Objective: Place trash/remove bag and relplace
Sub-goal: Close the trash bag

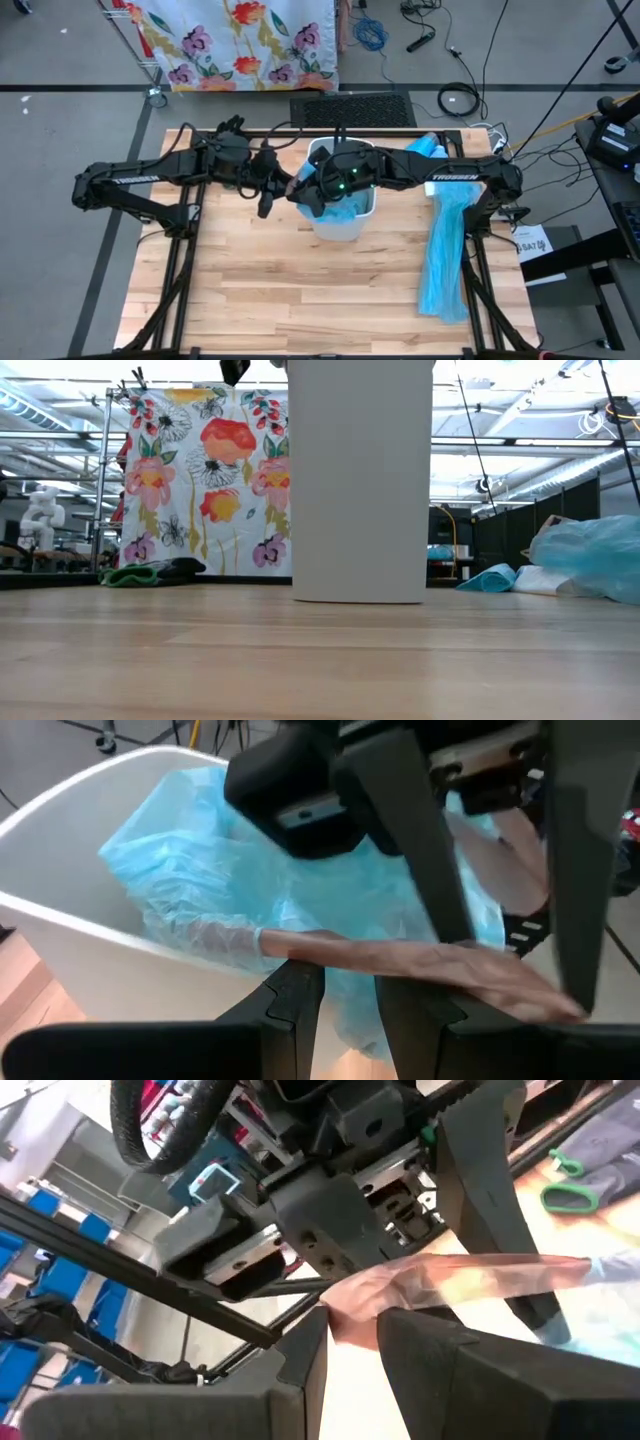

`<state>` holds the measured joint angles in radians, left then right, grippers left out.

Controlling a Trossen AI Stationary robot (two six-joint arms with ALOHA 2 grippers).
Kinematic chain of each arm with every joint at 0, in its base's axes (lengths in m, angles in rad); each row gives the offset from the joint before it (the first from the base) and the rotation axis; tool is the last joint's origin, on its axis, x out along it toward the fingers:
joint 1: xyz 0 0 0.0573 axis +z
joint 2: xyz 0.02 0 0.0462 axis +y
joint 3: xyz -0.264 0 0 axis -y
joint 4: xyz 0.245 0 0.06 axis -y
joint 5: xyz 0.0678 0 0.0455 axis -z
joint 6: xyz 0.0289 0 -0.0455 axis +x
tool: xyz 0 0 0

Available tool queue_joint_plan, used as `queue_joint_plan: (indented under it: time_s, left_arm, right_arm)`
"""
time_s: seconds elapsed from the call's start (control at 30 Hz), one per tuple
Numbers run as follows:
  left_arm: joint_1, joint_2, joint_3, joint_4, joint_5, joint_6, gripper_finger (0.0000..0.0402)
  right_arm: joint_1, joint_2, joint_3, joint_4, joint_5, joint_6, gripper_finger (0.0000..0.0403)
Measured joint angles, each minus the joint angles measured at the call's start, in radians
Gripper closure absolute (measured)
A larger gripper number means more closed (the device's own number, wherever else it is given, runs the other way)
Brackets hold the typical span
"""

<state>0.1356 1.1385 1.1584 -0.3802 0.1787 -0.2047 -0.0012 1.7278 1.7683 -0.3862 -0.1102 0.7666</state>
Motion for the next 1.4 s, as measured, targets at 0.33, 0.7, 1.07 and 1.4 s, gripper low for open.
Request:
queue_joint_plan:
  time_s: [0.33,0.7,1.07,1.4]
  left_arm:
    - [0.0,0.0,0.0,-0.003,-0.007,0.0,0.0304]
    - [0.001,0.0,-0.001,-0.007,-0.003,0.0,0.0304]
    - [0.0,-0.002,0.001,0.017,0.005,-0.004,0.0304]
    - [0.007,-0.014,0.001,0.007,0.003,0.0,0.0304]
  right_arm:
    - [-0.014,0.005,0.0,0.065,0.065,-0.074,0.0321]
    - [-0.026,0.018,0.001,0.07,0.06,-0.082,0.0327]
    - [-0.027,0.021,-0.001,0.199,0.064,-0.202,0.0402]
    - [-0.018,-0.045,-0.001,0.22,0.087,-0.259,0.0403]
